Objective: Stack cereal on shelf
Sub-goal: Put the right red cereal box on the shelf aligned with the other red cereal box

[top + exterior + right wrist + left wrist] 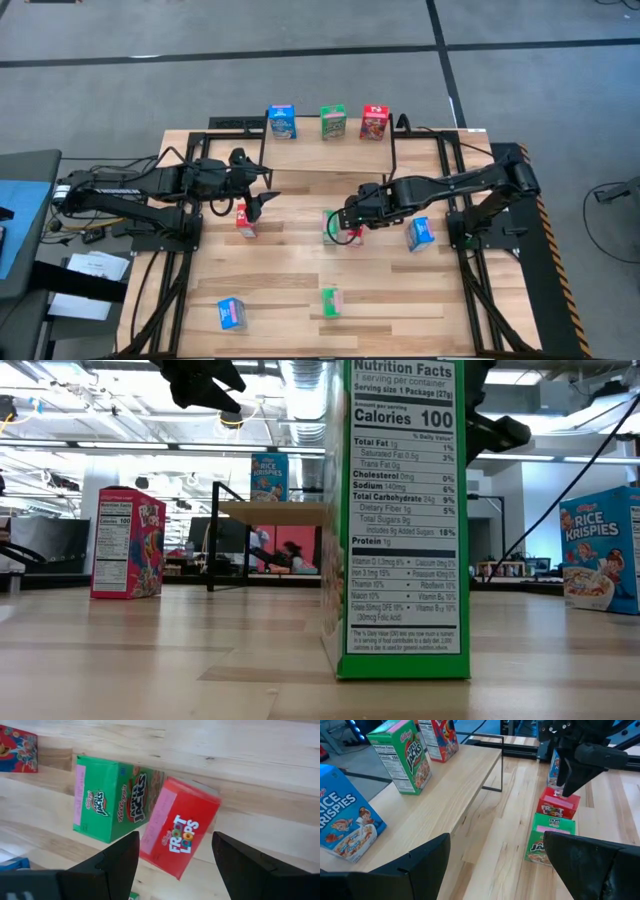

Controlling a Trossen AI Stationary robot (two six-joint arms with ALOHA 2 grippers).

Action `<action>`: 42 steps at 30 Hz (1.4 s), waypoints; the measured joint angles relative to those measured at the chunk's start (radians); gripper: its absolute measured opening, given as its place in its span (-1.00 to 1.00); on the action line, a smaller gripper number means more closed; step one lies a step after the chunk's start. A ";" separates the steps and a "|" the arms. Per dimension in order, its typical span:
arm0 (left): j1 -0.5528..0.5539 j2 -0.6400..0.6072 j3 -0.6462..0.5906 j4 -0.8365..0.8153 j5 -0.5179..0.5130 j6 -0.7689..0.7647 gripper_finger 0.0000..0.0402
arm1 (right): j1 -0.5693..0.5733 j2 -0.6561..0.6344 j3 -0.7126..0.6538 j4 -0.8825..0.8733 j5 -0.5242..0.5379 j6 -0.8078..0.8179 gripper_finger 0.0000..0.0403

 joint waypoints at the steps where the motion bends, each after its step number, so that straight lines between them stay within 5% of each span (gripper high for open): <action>1: 0.000 0.000 0.000 0.000 0.000 0.000 0.55 | 0.000 0.002 0.000 0.000 0.000 0.000 0.37; 25: 0.000 0.000 0.000 -0.021 0.000 0.000 0.55 | 0.006 0.077 0.003 -0.024 -0.041 -0.055 0.34; 42: 0.000 0.000 0.000 -0.020 0.000 -0.018 0.55 | 0.006 0.081 0.009 -0.040 -0.042 -0.149 -0.22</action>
